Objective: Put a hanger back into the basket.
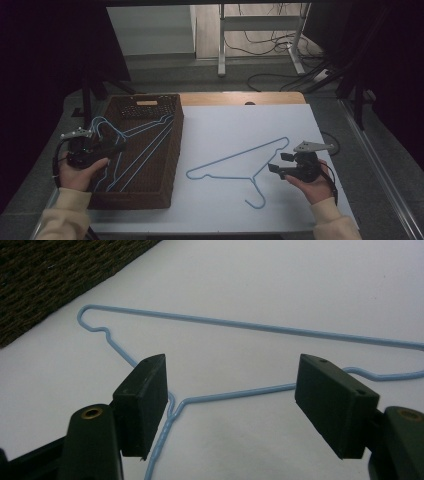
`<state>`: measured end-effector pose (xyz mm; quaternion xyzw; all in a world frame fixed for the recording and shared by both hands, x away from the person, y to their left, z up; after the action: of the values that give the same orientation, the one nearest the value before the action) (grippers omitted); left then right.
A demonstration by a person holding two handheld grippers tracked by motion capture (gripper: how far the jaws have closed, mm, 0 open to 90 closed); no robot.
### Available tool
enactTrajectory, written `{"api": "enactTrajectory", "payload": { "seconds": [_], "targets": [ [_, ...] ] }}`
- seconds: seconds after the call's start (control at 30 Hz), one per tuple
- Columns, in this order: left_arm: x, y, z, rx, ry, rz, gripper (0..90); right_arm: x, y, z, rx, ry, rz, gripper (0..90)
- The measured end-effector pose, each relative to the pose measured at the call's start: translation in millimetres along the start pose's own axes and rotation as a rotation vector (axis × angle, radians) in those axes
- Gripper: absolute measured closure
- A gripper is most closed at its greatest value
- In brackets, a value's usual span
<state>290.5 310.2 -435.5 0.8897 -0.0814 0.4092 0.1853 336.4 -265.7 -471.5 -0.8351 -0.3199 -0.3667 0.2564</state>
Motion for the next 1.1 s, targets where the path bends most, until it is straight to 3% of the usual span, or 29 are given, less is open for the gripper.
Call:
{"api": "enactTrajectory", "payload": {
  "seconds": [0.1, 0.23, 0.47, 1.1],
  "targets": [
    [-0.5, 14.5, 2.0, -0.053, 0.001, 0.024, 35.0, -0.1, 0.0, 0.2, 0.0, -0.002, 0.0, 29.1],
    [-3.6, 32.6, 7.1, -0.155, -0.001, 0.074, 31.1, -0.1, 0.5, -0.3, 0.004, -0.001, 0.005, 29.0],
    [-13.6, 58.4, 11.9, -0.251, -0.005, 0.152, 28.1, -0.1, -0.9, -0.6, 0.008, -0.002, 0.005, 29.0],
    [-27.9, 96.0, 26.2, -0.302, -0.058, 0.201, 27.1, -1.9, -6.0, 4.8, 0.019, -0.031, -0.014, 28.6]
  ]
}}
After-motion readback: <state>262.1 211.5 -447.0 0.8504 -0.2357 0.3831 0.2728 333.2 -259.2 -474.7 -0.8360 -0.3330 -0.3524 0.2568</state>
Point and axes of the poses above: each handheld gripper's, and its own axes: z roughly forward along the jaws, x roughly out of its top, y roughly to its right, the point moved 2 cm from there along z, roughly forward along the jaws, and after that the axes turned 5 degrees about x, right-handed, at the moved point
